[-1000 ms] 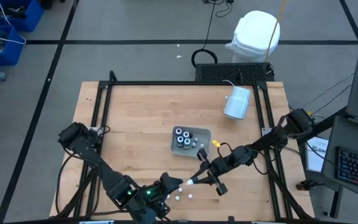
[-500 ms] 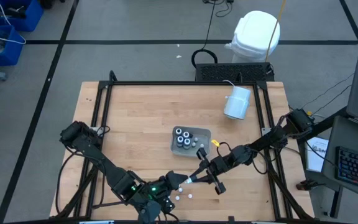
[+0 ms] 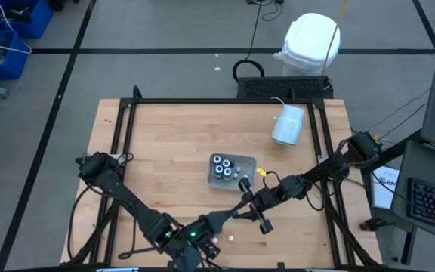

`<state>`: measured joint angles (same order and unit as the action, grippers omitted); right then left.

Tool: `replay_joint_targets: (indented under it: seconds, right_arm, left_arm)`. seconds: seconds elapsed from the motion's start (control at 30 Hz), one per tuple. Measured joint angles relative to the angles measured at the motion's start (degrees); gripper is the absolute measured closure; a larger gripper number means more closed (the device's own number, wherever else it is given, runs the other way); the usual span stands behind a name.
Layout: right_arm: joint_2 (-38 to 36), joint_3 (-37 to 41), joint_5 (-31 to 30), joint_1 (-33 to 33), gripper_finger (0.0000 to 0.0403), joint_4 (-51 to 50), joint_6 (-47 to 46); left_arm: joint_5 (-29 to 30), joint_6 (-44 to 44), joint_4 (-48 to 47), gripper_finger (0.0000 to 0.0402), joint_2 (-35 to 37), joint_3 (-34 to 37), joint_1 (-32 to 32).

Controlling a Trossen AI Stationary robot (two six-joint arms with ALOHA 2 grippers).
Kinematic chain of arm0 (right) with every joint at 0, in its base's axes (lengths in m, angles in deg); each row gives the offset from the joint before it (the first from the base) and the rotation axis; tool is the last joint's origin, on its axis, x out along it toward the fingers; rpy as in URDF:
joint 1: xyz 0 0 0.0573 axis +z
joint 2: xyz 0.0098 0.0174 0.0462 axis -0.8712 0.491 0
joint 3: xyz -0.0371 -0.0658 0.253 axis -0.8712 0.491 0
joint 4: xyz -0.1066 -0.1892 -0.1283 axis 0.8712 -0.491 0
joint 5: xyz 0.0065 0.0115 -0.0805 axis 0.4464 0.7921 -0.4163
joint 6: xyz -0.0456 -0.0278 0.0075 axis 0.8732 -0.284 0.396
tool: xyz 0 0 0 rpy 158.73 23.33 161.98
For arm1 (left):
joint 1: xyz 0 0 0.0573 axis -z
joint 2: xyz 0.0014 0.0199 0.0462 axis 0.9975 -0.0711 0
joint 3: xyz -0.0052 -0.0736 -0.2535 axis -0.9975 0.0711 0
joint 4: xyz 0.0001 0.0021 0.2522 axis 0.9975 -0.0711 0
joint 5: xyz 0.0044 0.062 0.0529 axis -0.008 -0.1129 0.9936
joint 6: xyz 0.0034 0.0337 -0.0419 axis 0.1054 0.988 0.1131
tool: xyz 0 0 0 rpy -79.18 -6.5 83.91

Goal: Pick & Place food coloring
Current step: Put the small dark blue bottle into the gray bin

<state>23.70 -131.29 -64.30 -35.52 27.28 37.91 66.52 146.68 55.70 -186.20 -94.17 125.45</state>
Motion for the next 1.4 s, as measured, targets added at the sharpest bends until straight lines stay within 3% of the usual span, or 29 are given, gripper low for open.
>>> replay_joint_targets:
  seconds: [0.33,0.67,0.8,1.2,1.4]
  right_arm:
    - [0.0,0.0,0.2,0.0,0.0337,-0.6,0.0]
    - [0.0,0.0,0.4,0.0,0.0337,-0.6,0.2]
    - [0.0,0.0,0.4,0.0,0.0337,-0.4,0.2]
    - [0.0,0.0,0.1,0.0,0.0334,-1.5,3.1]
    - [-0.1,0.0,-2.8,0.1,0.0290,-3.6,5.5]
  left_arm:
    - [-0.4,-1.7,0.2,0.0183,0.0,0.0,0.1]
    - [-3.0,-2.7,-0.7,0.0295,0.0,0.0,0.3]
    - [-3.0,-3.2,-0.7,0.0320,0.0,0.0,0.3]
    - [-3.5,-5.0,-1.4,0.0335,0.0,0.0,0.3]
    - [-4.1,-7.0,-1.8,0.0336,0.0,0.0,0.3]
